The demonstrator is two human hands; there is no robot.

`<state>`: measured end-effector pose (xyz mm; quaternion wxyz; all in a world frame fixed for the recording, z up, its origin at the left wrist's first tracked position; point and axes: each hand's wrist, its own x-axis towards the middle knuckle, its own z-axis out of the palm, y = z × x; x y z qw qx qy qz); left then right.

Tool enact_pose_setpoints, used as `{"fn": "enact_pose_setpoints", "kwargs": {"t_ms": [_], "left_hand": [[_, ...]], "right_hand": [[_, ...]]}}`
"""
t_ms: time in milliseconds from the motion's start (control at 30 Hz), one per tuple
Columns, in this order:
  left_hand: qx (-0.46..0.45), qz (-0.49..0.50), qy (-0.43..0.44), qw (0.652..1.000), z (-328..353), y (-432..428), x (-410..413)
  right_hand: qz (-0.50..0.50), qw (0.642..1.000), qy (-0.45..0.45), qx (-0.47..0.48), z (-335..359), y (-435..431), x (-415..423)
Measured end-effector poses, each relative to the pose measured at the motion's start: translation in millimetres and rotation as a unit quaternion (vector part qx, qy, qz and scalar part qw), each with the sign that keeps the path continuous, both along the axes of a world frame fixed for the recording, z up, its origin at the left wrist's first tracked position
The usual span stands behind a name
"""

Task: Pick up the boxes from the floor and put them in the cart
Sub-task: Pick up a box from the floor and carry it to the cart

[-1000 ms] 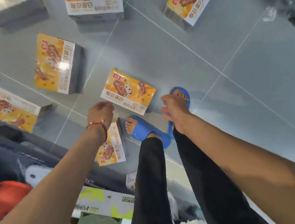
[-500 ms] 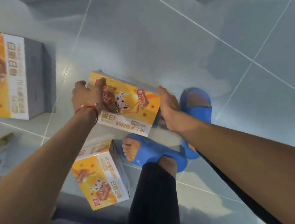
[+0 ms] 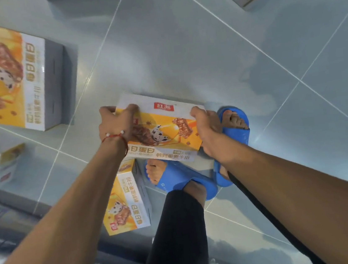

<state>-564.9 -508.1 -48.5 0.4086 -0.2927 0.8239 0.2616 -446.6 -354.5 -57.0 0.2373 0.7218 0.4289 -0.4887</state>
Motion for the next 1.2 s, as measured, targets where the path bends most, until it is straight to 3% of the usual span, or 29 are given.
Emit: {"fn": "enact_pose_setpoints", "kwargs": {"t_ms": [367, 733, 967, 1200], "left_hand": [[0.108, 0.075, -0.01, 0.991, 186, 9, 39], [0.181, 0.14, 0.053, 0.972, 400, 58, 65], [0.224, 0.097, 0.101, 0.965, 508, 88, 80], [0.253, 0.005, 0.113, 0.961, 571, 110, 91]], "right_hand": [[-0.025, 0.993, 0.113, 0.015, 188, 31, 27], [0.073, 0.965, 0.25, 0.034, 412, 93, 46], [0.04, 0.947, 0.315, 0.039, 513, 126, 73], [-0.017, 0.923, 0.373, 0.09, 579, 138, 106]]}}
